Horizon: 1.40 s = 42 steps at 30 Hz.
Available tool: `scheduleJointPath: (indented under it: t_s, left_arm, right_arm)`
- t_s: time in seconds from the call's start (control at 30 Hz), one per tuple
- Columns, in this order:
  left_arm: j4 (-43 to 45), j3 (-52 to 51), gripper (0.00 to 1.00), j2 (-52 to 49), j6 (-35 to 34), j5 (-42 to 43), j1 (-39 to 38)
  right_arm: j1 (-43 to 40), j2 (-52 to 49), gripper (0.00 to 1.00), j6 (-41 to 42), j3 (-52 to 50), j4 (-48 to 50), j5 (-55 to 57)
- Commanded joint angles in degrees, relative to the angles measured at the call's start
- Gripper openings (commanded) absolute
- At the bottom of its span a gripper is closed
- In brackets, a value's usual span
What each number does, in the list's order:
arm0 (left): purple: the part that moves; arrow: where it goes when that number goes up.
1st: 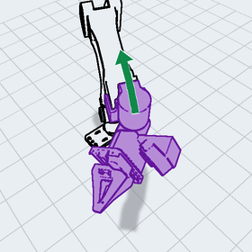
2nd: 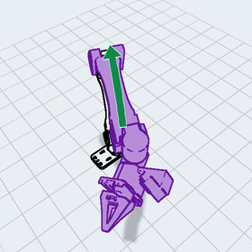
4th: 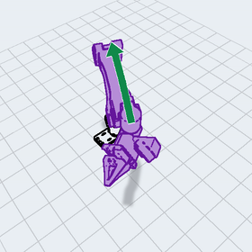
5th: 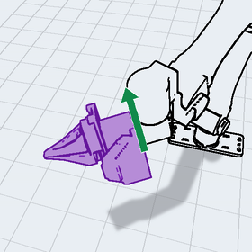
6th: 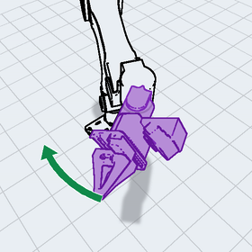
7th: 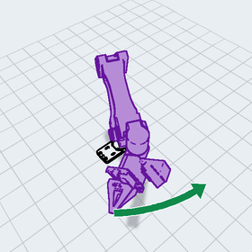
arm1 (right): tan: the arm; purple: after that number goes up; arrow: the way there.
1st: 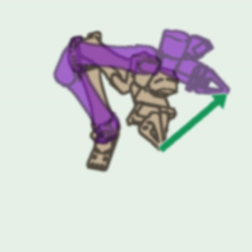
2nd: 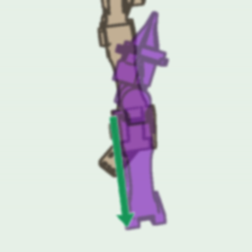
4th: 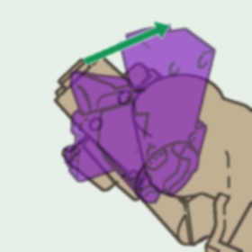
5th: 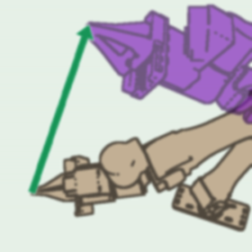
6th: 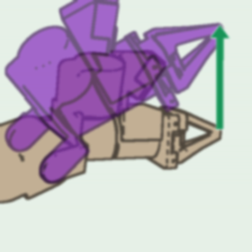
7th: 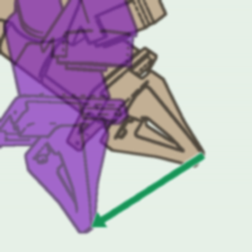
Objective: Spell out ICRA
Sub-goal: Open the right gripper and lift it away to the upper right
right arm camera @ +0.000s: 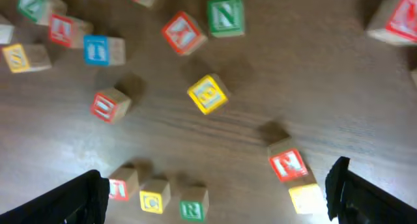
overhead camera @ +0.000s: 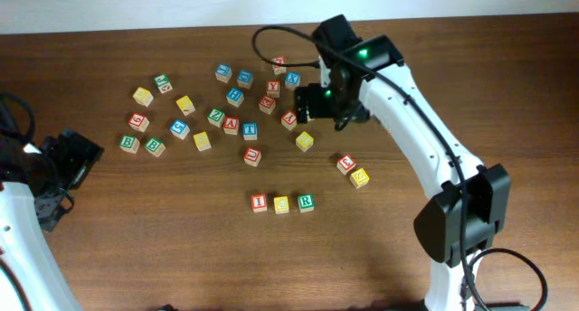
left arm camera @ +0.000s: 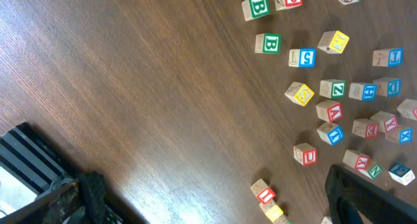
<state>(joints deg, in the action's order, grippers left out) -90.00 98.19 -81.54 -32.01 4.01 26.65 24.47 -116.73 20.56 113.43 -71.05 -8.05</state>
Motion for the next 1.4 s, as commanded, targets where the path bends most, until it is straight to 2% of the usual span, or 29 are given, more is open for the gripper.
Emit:
scheduleJointPath:
  t_s: [0.0,0.13,0.33,0.4,0.5,0.73,0.87,1.0,1.17,1.27,1.33,1.37]
  left_arm:
    - [-0.07,0.48,0.99,0.24,-0.52,-0.63,0.26]
    - [-0.07,0.48,0.99,0.24,-0.52,-0.63,0.26]
    - [-0.09,0.48,0.99,0.24,-0.52,-0.63,0.26]
    - [-0.09,0.48,0.99,0.24,-0.52,-0.63,0.26]
    - [-0.09,0.48,0.99,0.24,-0.52,-0.63,0.26]
    - [-0.07,0.48,0.99,0.24,-0.52,-0.63,0.26]
    - [-0.09,0.48,0.99,0.24,-0.52,-0.63,0.26]
    - [-0.09,0.48,0.99,0.24,-0.52,-0.63,0.26]
    - [-0.07,0.48,0.99,0.24,-0.52,-0.63,0.26]
    - [-0.07,0.48,0.99,0.24,-0.55,6.25,0.26]
    - [-0.04,0.48,0.99,0.24,-0.94,7.93,0.26]
    - [-0.09,0.48,0.99,0.24,-1.42,13.05,0.26]
  right_arm:
    - [2.75,-1.2,0.98,0.07,0.83,3.28,-5.25]
    - [8.48,-2.25,0.98,-2.6,0.74,8.5,-7.15]
    - [14.29,-4.46,0.98,-2.03,0.74,10.12,2.38]
    - [13.31,-4.42,0.98,2.32,0.76,10.14,5.81]
    - [6.01,-2.54,0.98,7.89,0.83,6.25,8.33]
    - [-14.14,-1.4,0.98,7.82,0.81,-7.37,8.35]
    - [-22.25,-1.4,0.98,7.82,0.81,-8.02,8.35]
    - [-26.91,-1.4,0.98,7.82,0.81,-8.02,8.35]
    - [-28.35,-1.4,0.99,7.82,0.81,-8.02,8.35]
    - [-28.35,-1.4,0.98,7.82,0.81,-8.02,8.35]
    - [-28.35,-1.4,0.98,7.82,0.81,-8.02,8.35]
    - [-28.35,-1.4,0.98,7.82,0.81,-8.02,8.35]
